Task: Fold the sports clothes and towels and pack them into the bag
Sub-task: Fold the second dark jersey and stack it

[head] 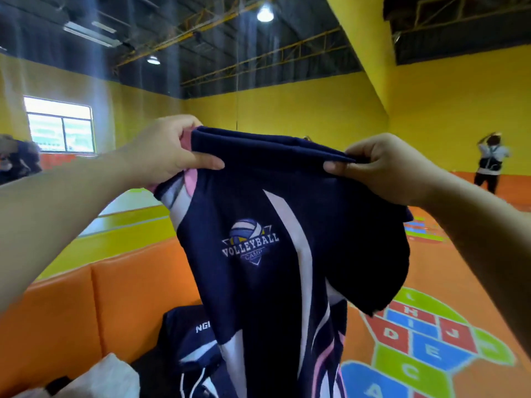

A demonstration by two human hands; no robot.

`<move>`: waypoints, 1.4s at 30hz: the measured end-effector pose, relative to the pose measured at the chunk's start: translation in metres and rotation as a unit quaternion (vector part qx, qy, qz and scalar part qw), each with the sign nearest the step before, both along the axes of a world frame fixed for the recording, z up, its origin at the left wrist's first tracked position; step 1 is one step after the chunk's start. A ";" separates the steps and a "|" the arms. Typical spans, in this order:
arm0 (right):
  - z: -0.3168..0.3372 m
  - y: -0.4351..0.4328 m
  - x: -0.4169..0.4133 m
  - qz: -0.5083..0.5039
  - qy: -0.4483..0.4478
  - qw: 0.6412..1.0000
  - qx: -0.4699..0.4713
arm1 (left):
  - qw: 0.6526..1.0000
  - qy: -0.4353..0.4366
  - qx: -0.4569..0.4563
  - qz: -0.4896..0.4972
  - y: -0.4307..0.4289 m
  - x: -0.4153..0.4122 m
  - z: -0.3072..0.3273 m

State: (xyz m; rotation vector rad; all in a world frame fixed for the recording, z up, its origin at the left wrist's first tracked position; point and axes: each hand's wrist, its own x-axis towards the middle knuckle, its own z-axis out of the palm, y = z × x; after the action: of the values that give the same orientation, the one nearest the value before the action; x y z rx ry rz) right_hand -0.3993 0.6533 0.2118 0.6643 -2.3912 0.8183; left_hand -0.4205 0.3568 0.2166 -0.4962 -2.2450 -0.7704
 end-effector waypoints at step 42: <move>-0.058 0.003 -0.170 0.022 0.197 0.978 -0.070 | 0.996 0.033 0.062 0.063 0.009 -0.084 -0.026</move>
State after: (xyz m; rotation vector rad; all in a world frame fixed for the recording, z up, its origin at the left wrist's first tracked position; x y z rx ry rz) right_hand -0.5696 0.6560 0.1542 0.7475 -1.9504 0.7827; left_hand -0.5043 0.3658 0.1905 -0.3136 -2.1307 -0.8101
